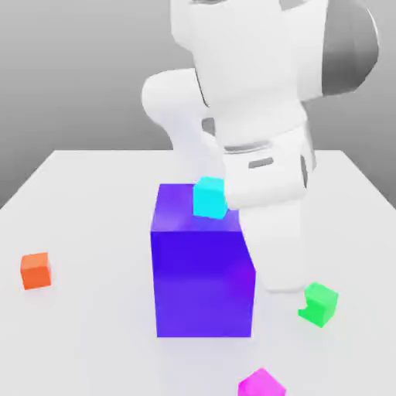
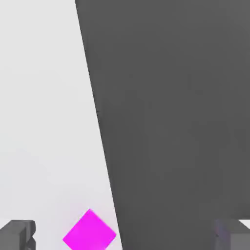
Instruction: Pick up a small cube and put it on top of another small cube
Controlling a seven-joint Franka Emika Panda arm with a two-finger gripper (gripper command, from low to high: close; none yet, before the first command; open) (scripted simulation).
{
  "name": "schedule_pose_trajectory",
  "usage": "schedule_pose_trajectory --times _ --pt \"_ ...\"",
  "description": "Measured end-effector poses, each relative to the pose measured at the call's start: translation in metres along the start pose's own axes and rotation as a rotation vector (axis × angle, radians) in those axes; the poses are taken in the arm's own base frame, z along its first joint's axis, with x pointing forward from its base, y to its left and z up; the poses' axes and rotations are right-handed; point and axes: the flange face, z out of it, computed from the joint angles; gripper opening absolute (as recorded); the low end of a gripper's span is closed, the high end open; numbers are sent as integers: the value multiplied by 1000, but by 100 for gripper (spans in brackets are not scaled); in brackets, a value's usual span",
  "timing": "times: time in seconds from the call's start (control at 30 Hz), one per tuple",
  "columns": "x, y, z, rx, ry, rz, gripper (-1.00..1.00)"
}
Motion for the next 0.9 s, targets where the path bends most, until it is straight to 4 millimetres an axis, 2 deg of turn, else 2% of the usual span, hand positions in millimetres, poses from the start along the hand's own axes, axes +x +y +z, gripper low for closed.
schedule_pose_trajectory --times 0.33,0.63,0.77,0.8,0.9 --pt "-19 1 83 -6 -144 -359 0" --pt "-39 4 135 -31 -282 -696 0" --pt "-51 10 182 -35 -293 -726 0" --pt "-55 12 192 -34 -294 -726 -100" --pt "-55 12 192 -33 -294 -726 -100"
